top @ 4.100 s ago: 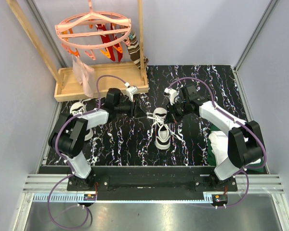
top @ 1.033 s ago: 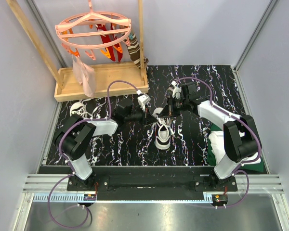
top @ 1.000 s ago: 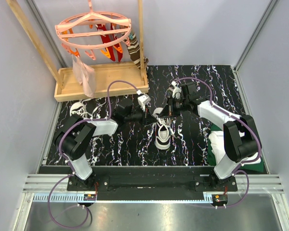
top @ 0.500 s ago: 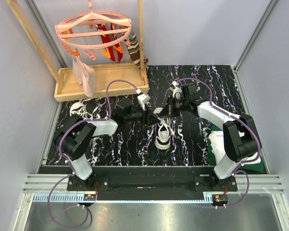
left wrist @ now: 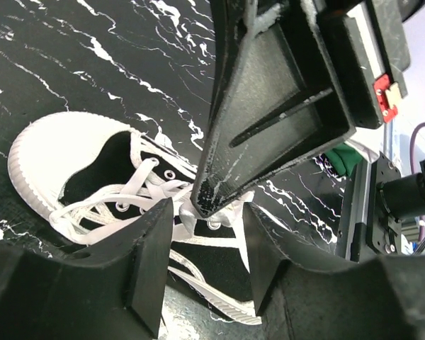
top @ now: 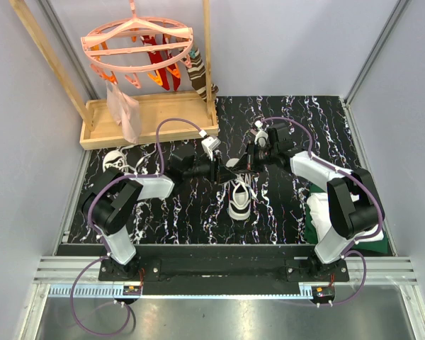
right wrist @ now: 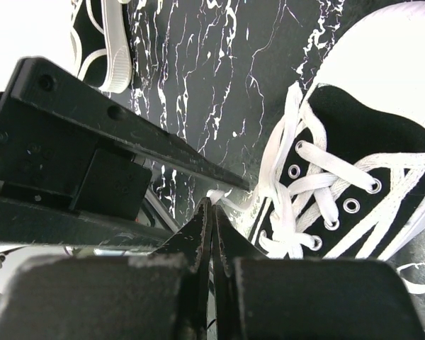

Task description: Tie the shoes

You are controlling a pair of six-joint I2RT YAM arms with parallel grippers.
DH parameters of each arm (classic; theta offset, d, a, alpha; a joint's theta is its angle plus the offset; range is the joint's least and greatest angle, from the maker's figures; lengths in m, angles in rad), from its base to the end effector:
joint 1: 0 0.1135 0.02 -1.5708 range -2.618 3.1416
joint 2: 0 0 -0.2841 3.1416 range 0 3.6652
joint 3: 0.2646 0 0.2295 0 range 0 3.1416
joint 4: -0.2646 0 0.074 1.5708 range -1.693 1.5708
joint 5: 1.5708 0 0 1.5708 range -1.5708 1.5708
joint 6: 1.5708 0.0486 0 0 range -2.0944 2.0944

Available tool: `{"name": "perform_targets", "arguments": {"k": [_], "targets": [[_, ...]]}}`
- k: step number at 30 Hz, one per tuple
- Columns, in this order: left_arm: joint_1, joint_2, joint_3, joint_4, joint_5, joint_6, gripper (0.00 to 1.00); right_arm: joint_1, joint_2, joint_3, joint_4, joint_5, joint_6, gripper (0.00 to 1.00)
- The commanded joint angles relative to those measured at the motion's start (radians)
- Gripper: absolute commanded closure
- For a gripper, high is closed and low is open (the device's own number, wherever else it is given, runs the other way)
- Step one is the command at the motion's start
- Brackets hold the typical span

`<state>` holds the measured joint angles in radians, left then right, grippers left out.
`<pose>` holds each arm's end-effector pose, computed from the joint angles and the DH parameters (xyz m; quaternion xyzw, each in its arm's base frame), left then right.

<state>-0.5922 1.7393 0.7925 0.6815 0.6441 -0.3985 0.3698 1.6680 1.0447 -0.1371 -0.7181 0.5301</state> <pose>0.2780 -0.2222 0.2193 0.2642 0.7315 -0.4951 0.3874 0.3079 0.1536 0.2395 -0.0692 0.8687 0.4513 0.1919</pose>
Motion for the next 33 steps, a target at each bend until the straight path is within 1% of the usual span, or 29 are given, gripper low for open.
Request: {"name": "perform_targets", "arguments": {"k": [1,3,6,7,10,12,14,15,16,17,19,21,22,24,27,31,33], "targets": [[-0.006,0.017,0.054,0.026,-0.052,-0.011,0.58,-0.008,-0.013,-0.009,0.057,0.008,0.036,1.00],[-0.008,0.019,0.063,0.003,-0.060,-0.007,0.67,-0.006,-0.016,-0.014,0.063,0.008,0.047,1.00],[-0.008,0.016,0.070,-0.029,-0.063,0.015,0.74,-0.008,-0.020,-0.020,0.065,0.008,0.053,1.00],[-0.008,0.012,0.070,-0.043,-0.066,0.023,0.83,-0.008,-0.024,-0.021,0.065,0.008,0.051,1.00],[-0.008,0.000,0.073,-0.082,-0.066,0.069,0.95,-0.008,-0.039,-0.032,0.065,0.016,0.048,1.00],[-0.008,-0.007,0.065,-0.088,-0.054,0.088,0.99,-0.006,-0.043,-0.034,0.065,0.013,0.048,1.00],[-0.008,-0.014,0.065,-0.108,-0.037,0.116,1.00,-0.008,-0.050,-0.040,0.065,0.011,0.039,0.99],[-0.006,-0.020,0.063,-0.111,-0.028,0.127,1.00,-0.009,-0.053,-0.041,0.064,0.011,0.033,0.95],[-0.008,-0.023,0.063,-0.118,-0.015,0.138,1.00,-0.011,-0.057,-0.043,0.065,0.005,0.019,0.89],[-0.008,-0.027,0.060,-0.119,-0.011,0.157,1.00,-0.014,-0.063,-0.046,0.064,0.003,0.010,0.77],[-0.008,-0.032,0.065,-0.141,0.012,0.184,1.00,-0.019,-0.073,-0.046,0.059,-0.003,-0.022,0.70],[-0.009,-0.037,0.066,-0.140,0.025,0.208,1.00,-0.022,-0.091,-0.048,0.056,0.002,-0.051,0.58],[-0.009,-0.037,0.070,-0.148,0.037,0.216,1.00,-0.026,-0.096,-0.046,0.056,0.000,-0.083,0.54],[-0.008,-0.037,0.076,-0.151,0.046,0.236,1.00,-0.028,-0.106,-0.034,0.039,0.003,-0.120,0.50],[-0.009,-0.034,0.085,-0.154,0.058,0.256,1.00,-0.028,-0.100,-0.006,0.011,-0.012,-0.192,0.51],[-0.012,-0.037,0.085,-0.148,0.063,0.285,1.00,-0.028,-0.073,0.041,-0.062,-0.040,-0.323,0.62],[-0.011,-0.040,0.088,-0.146,0.066,0.300,1.00,-0.028,-0.054,0.069,-0.114,-0.024,-0.350,0.64]]}}
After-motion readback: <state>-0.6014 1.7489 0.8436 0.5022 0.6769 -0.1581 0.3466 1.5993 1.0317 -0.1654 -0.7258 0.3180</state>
